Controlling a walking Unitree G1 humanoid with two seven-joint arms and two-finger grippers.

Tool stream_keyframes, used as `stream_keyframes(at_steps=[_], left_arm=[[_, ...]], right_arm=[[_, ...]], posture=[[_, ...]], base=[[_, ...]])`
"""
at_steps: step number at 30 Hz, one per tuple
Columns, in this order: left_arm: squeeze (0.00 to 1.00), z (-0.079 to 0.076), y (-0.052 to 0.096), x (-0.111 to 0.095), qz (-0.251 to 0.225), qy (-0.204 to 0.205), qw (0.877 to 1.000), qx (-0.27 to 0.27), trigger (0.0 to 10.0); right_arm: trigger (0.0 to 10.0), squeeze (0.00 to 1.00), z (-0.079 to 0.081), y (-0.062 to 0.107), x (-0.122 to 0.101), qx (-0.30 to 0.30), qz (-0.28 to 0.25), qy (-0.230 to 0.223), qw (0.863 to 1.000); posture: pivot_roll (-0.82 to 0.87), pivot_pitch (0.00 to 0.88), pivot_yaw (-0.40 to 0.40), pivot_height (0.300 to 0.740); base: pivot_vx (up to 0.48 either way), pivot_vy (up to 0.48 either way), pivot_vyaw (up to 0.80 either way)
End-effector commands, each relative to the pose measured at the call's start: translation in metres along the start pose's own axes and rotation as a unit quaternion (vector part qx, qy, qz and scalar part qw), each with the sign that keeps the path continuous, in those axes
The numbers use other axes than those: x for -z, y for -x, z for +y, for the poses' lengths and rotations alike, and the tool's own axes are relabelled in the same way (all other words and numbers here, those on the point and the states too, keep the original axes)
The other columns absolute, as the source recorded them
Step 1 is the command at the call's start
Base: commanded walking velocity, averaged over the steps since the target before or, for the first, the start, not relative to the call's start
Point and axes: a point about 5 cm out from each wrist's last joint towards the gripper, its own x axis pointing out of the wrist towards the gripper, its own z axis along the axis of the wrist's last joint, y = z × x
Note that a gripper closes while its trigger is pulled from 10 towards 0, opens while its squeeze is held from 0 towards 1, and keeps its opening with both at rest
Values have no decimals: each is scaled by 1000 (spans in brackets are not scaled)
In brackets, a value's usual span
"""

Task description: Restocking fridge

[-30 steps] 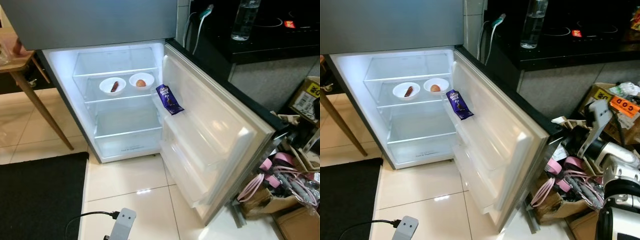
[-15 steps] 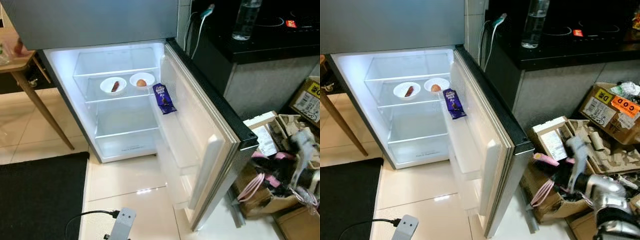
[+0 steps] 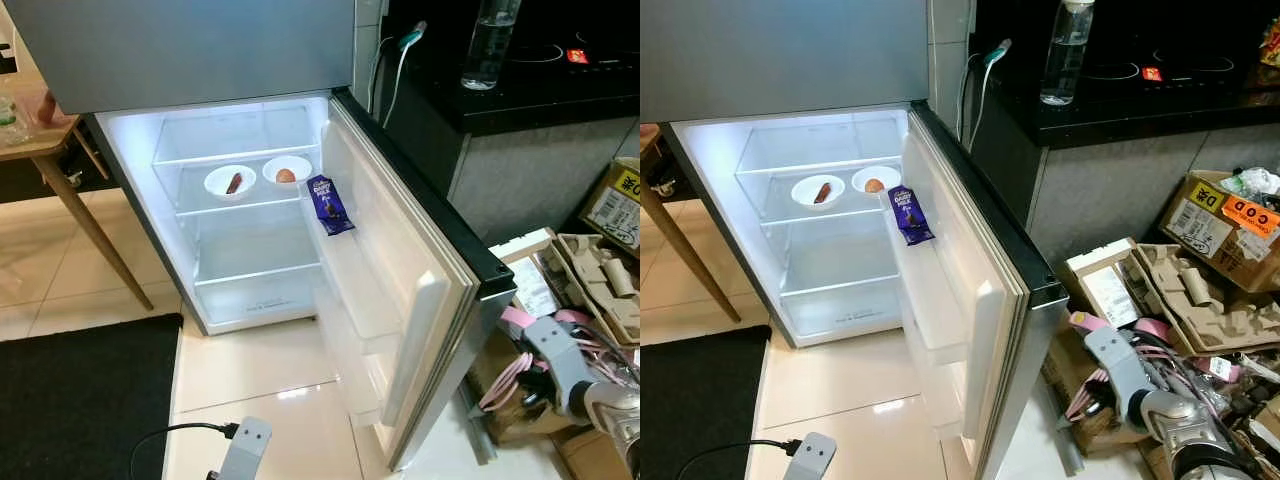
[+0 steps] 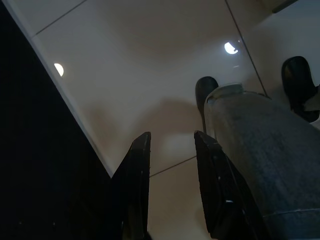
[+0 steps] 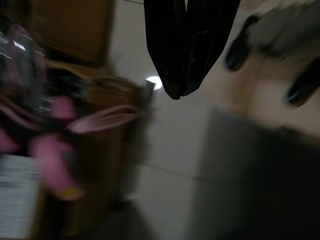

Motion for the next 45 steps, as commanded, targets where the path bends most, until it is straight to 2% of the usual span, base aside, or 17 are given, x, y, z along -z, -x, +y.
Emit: stream_keyframes(at_steps=[1, 4, 8, 12, 13, 23, 28, 33, 39, 45], left_arm=[[0, 6, 1, 2, 3, -5, 1000, -7, 10000], [0, 5, 1, 3, 3, -3, 1000, -6, 10000], [0, 4, 1, 3, 3, -3, 1000, -4, 10000], [0, 4, 1, 3, 3, -3, 1000, -4, 10000], [0, 4, 1, 2, 3, -3, 1000, -4, 10000], [0, 3, 0, 1, 2, -4, 1000, -2, 10000], [0, 2, 0, 1, 3, -4, 1000, -1, 10000], [0, 1, 0, 1, 3, -6, 1000, 0, 10000], [0, 0, 0, 1, 3, -6, 1000, 2, 10000], [0, 0, 0, 1, 3, -7, 1000, 1, 10000]], right_arm=[[10000, 0, -2, -3, -6, 39, -20, -17, 999], [10000, 0, 1, -6, -4, 82, -34, -62, 994], [10000, 0, 16, -14, -7, 62, -70, -136, 986], [10000, 0, 26, -19, -11, 43, -89, -168, 981], [10000, 0, 33, -23, -16, 31, -105, -190, 976], [10000, 0, 37, -26, -28, 16, -140, -215, 966], [10000, 0, 38, -26, -28, 2, -144, -215, 966], [10000, 0, 43, -26, -29, -38, -149, -206, 966], [10000, 0, 58, -28, -36, -111, -161, -175, 965], [10000, 0, 66, -30, -40, -148, -162, -155, 963]], posture=[[-90, 0, 5, 740], [-89, 0, 5, 740], [-92, 0, 8, 740], [-92, 0, 9, 740], [-92, 0, 10, 740], [-97, 0, 10, 740], [-101, 0, 10, 740], [-105, 0, 8, 740], [-104, 0, 11, 740], [-101, 0, 10, 740]], base=[[0, 0, 0], [0, 0, 0], [0, 0, 0], [0, 0, 469], [0, 0, 769], [0, 0, 764], [0, 0, 763], [0, 0, 763], [0, 0, 763], [0, 0, 763]])
